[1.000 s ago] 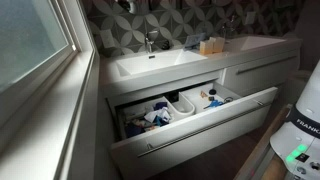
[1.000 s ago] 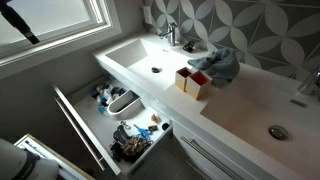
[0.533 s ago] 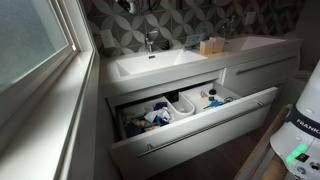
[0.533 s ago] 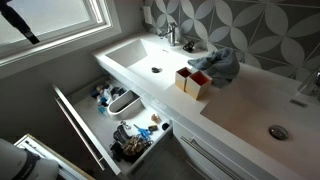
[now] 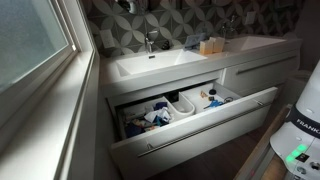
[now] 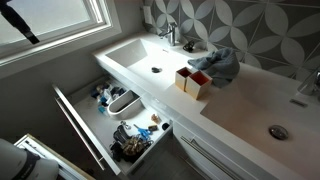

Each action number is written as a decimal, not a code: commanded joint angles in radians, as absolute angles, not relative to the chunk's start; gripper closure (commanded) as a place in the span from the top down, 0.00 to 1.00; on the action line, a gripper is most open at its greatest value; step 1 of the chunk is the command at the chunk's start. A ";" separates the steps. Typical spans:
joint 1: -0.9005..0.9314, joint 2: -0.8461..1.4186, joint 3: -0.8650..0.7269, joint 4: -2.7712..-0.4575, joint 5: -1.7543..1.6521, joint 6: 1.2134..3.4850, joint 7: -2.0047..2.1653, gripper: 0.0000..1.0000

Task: Move the faucet handle to the left, lift it up and the press it down

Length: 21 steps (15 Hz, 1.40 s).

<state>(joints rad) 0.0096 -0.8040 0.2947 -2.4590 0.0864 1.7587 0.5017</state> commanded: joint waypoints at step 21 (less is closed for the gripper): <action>-0.067 0.033 0.051 -1.625 -0.303 1.982 0.183 1.00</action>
